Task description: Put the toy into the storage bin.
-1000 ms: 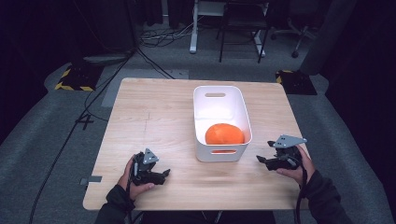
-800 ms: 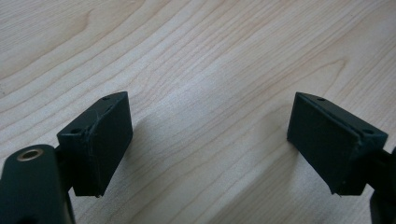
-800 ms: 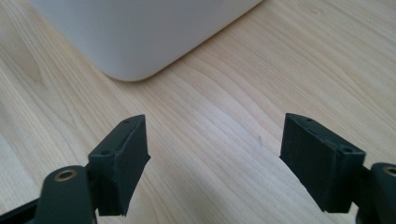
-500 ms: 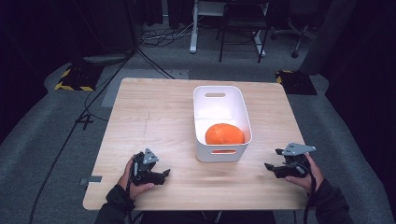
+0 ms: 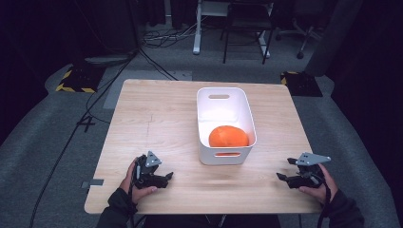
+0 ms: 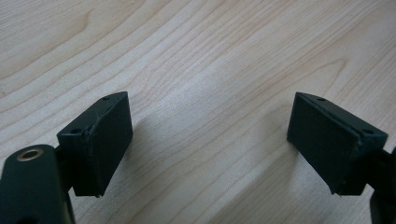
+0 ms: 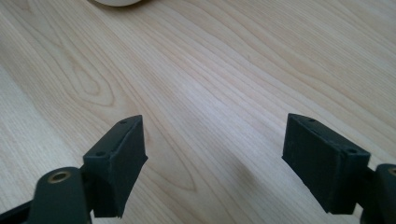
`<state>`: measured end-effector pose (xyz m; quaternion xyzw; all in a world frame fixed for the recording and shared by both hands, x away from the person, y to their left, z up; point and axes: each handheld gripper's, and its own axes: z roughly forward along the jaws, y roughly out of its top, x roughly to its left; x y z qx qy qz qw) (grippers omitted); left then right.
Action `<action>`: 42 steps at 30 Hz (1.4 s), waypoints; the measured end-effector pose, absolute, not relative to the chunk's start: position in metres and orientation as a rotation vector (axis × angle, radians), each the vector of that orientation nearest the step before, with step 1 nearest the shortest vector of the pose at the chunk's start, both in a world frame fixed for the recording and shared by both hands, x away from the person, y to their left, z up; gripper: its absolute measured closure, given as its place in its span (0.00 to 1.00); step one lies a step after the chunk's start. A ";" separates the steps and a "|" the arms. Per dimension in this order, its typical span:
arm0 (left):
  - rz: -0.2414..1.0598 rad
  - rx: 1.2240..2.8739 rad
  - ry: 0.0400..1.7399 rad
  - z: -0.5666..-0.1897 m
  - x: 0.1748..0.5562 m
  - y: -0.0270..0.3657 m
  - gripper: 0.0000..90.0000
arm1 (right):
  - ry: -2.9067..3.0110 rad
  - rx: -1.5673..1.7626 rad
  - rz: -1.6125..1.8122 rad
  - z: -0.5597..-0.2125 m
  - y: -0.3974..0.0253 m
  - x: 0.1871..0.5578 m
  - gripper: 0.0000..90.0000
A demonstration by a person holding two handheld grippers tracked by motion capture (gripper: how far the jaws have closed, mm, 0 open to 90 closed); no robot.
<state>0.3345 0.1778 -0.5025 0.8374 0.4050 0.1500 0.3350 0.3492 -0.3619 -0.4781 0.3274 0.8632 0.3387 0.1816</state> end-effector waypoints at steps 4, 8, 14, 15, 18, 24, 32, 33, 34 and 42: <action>0.401 2.187 1.053 -0.502 0.335 0.178 0.16 | 2.424 0.963 0.978 -0.482 -0.368 0.348 0.23; 0.399 2.189 1.049 -0.502 0.335 0.178 0.16 | 2.420 1.012 1.011 -0.488 -0.375 0.346 0.23; 0.399 2.189 1.050 -0.502 0.335 0.178 0.16 | 2.400 1.087 1.004 -0.498 -0.389 0.341 0.22; 0.399 2.189 1.049 -0.502 0.335 0.178 0.16 | 2.400 1.087 1.004 -0.498 -0.389 0.341 0.22; 0.399 2.189 1.049 -0.502 0.335 0.178 0.16 | 2.309 1.127 1.033 -0.503 -0.393 0.338 0.22; 0.401 2.187 1.053 -0.502 0.335 0.178 0.16 | 2.305 1.139 1.023 -0.503 -0.392 0.339 0.20; 0.395 2.182 1.061 -0.502 0.334 0.178 0.16 | 2.305 1.139 1.022 -0.503 -0.392 0.339 0.20; 0.395 2.182 1.061 -0.502 0.334 0.178 0.16 | 2.305 1.139 1.022 -0.503 -0.392 0.339 0.20; 0.392 2.182 1.061 -0.503 0.334 0.178 0.16 | 2.307 1.139 1.023 -0.503 -0.391 0.339 0.20; 0.391 2.182 1.061 -0.503 0.334 0.178 0.16 | 2.307 1.142 1.022 -0.503 -0.391 0.339 0.20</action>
